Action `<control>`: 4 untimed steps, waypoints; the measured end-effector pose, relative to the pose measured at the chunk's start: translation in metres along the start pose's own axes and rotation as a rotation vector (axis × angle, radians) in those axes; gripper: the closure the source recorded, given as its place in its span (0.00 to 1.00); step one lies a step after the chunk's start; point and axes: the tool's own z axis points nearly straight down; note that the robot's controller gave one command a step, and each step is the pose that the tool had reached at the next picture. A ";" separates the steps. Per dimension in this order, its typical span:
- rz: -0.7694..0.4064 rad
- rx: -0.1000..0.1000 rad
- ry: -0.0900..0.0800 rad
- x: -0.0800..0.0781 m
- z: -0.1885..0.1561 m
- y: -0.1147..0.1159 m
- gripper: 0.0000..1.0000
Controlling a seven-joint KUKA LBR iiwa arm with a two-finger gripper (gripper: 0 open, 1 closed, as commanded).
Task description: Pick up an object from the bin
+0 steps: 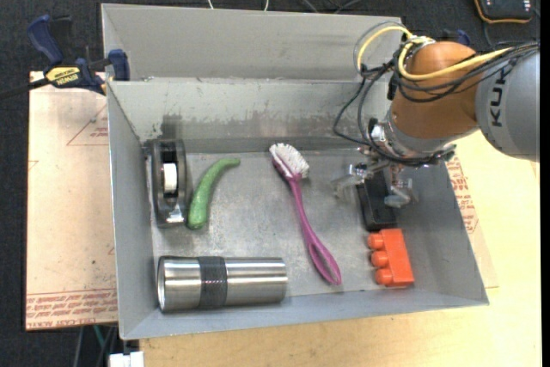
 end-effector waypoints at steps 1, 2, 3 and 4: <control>-0.039 -0.014 -0.019 0.013 -0.004 -0.020 1.00; -0.039 -0.014 -0.019 0.013 -0.004 -0.020 1.00; -0.039 -0.014 -0.027 0.010 -0.015 -0.019 1.00; -0.040 -0.014 -0.021 0.011 -0.047 -0.020 1.00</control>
Offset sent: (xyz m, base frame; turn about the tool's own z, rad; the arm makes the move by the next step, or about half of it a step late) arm 0.0000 0.0000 0.0000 0.0000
